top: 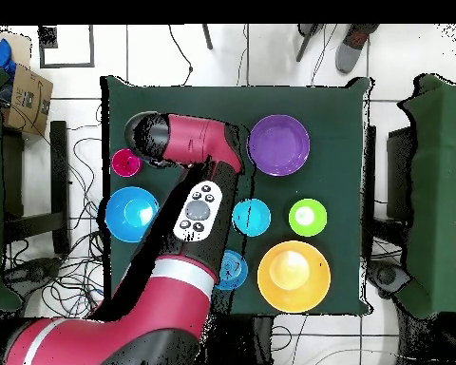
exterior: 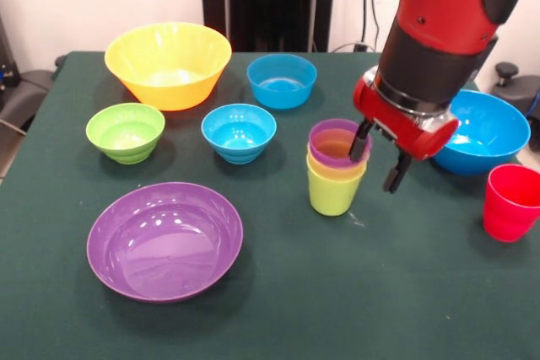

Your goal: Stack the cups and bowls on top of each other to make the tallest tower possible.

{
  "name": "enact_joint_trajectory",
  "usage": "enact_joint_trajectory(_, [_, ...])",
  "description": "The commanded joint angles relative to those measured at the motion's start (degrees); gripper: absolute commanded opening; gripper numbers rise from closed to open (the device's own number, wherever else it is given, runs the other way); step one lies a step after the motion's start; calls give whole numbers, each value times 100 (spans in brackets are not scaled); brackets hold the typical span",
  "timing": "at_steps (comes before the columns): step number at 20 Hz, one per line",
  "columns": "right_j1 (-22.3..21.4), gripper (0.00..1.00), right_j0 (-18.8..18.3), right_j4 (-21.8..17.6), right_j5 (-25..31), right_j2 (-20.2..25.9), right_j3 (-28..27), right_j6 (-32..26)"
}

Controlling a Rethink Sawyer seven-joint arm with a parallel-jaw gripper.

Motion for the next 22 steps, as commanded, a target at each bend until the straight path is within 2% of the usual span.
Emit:
enact_joint_trajectory(1, [-244, 100, 86, -78, 627, 589, 175, 205])
enact_joint_trajectory(13, [-393, 100, 66, -84, 766, 689, 257, 148])
enact_joint_trajectory(17, [-314, 100, 47, -81, 670, 769, 238, 125])
enact_joint_trajectory(18, [-275, 100, 54, -193, 830, 772, 138, -58])
enact_joint_trajectory(19, [-255, 100, 12, -355, 941, 860, 45, -483])
enact_joint_trajectory(22, [-283, 100, -176, -434, 833, 1322, 114, -1278])
